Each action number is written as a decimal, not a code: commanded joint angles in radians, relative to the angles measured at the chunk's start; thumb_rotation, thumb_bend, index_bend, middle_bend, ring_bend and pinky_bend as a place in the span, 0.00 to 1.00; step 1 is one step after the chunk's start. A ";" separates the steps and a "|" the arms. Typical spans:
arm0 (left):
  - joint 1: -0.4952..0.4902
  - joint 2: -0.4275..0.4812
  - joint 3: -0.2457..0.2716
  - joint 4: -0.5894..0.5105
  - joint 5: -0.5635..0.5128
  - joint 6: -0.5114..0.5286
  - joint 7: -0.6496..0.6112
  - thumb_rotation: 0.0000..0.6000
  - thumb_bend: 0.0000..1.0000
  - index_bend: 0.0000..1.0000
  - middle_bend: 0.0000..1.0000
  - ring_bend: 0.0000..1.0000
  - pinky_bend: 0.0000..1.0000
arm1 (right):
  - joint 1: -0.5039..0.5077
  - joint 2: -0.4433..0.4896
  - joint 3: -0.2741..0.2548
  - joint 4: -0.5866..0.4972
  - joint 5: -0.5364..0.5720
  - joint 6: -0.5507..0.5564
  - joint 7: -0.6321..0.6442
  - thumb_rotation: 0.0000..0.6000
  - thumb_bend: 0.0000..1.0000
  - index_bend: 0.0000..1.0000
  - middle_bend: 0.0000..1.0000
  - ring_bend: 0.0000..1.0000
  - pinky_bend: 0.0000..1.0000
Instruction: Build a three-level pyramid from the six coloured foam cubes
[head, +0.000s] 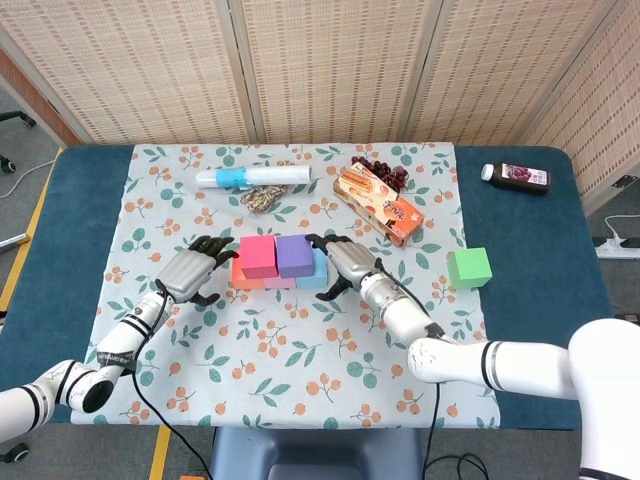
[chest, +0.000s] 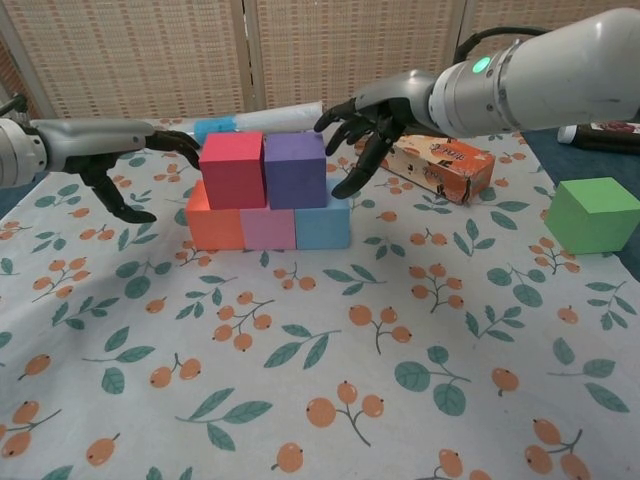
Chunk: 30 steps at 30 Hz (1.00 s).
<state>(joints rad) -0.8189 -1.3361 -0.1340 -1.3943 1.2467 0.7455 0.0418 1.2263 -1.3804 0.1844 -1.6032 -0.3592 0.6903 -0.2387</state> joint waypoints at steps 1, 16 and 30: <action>-0.001 0.000 0.003 0.002 0.001 -0.002 -0.003 1.00 0.29 0.18 0.00 0.00 0.00 | -0.001 -0.001 -0.002 0.001 -0.002 0.003 0.001 1.00 0.11 0.00 0.13 0.00 0.00; -0.015 -0.004 0.006 0.007 0.017 -0.009 -0.017 1.00 0.29 0.18 0.00 0.00 0.00 | 0.004 -0.009 -0.011 0.006 -0.003 -0.011 0.014 1.00 0.11 0.00 0.13 0.00 0.00; -0.030 -0.010 0.008 0.010 0.005 -0.021 -0.001 1.00 0.29 0.18 0.00 0.00 0.00 | 0.003 -0.007 -0.014 0.005 -0.012 -0.017 0.028 1.00 0.11 0.00 0.13 0.00 0.00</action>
<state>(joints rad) -0.8487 -1.3456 -0.1257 -1.3841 1.2522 0.7245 0.0412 1.2294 -1.3878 0.1709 -1.5978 -0.3708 0.6730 -0.2105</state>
